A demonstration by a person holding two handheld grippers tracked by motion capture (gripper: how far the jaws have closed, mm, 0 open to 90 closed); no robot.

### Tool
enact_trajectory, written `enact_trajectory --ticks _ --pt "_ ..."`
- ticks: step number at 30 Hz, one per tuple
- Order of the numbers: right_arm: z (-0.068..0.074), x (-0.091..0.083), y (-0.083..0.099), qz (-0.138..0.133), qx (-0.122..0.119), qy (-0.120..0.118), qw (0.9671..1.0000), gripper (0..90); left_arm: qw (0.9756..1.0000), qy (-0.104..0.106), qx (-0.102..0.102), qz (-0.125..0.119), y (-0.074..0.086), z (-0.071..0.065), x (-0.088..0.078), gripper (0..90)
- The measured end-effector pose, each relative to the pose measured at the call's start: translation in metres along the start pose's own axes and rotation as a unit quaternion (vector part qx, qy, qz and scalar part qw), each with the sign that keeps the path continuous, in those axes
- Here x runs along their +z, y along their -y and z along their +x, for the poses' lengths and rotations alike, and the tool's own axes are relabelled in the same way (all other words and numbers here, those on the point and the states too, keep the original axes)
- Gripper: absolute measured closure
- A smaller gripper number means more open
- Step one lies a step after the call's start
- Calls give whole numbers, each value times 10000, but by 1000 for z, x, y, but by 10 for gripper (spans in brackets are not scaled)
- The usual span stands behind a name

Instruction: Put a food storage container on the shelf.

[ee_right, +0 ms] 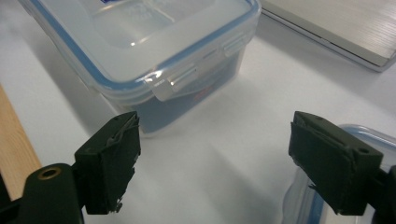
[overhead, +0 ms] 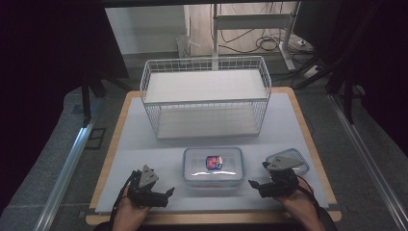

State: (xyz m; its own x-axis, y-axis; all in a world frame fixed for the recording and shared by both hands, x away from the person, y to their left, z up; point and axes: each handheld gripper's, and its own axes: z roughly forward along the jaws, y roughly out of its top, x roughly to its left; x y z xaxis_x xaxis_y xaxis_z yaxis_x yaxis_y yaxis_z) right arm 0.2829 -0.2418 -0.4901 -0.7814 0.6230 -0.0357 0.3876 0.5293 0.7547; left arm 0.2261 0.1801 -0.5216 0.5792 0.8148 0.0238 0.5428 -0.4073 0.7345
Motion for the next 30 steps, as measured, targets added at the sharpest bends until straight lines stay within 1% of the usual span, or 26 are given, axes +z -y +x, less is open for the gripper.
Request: enact_trajectory --ticks 1,2,4,5,6,8,10,11,12,13,14,15,16,17,18,19,20,22,23,25,27,30 --pt "0 0 -2 -24 96 -111 9999 135 9999 128 33 -11 -1 0 0 34" --pt "0 0 -2 -24 96 -111 9999 135 9999 128 33 -11 -1 0 0 35" --pt "0 0 -4 -34 169 -232 9996 110 9996 273 82 6 -3 1 0 36" --pt "0 0 -5 5 180 -281 9994 105 9992 387 59 13 -5 1 0 37" --pt "-1 2 -7 63 250 -380 9989 96 9989 459 54 42 -7 2 0 43" --pt "-3 3 -10 93 403 -526 9978 94 9985 544 20 108 -12 2 0 52" --pt "-5 4 -13 93 535 -628 9965 83 9978 646 -94 116 -18 3 0 51" --pt "-6 4 -15 128 580 -664 9960 75 9970 738 -193 118 -21 4 0 49" --pt "-7 5 -17 137 608 -697 9956 68 9962 828 -248 96 -25 6 1 45" --pt "-8 5 -19 162 609 -744 9952 58 9954 905 -319 70 -28 7 1 41" --pt "-8 5 -20 185 641 -803 9945 49 9946 949 -410 42 -32 7 3 35" --pt "-8 6 -22 208 629 -852 9942 43 9942 957 -496 38 -35 9 5 20" --pt "-9 7 -24 227 610 -881 9940 36 9932 1016 -563 43 -39 11 7 16" --pt "-9 9 -26 245 643 -909 9935 33 9918 1100 -644 7 -42 13 9 12" --pt "-10 11 -28 289 699 -962 9925 34 9896 1225 -748 -30 -46 16 12 10" --pt "-10 13 -30 308 737 -1000 9918 34 9867 1377 -857 -48 -49 18 14 15" --pt "-11 15 -32 323 783 -1036 9910 39 9848 1460 -941 -53 -51 20 17 18" --pt "-13 19 -35 349 919 -1121 9888 76 9836 1508 -984 -41 -56 23 22 32" --pt "-14 21 -36 355 1003 -1177 9873 100 9822 1587 -1005 -42 -58 25 24 42" --pt "-18 24 -38 399 1170 -1266 9842 145 9776 1795 -1091 -92 -61 28 29 74" --pt "-21 27 -39 423 1304 -1388 9808 187 9738 1964 -1143 -84 -63 28 33 124" --pt "-26 32 -40 461 1454 -1453 9776 239 9713 2093 -1131 -20 -65 28 40 178"
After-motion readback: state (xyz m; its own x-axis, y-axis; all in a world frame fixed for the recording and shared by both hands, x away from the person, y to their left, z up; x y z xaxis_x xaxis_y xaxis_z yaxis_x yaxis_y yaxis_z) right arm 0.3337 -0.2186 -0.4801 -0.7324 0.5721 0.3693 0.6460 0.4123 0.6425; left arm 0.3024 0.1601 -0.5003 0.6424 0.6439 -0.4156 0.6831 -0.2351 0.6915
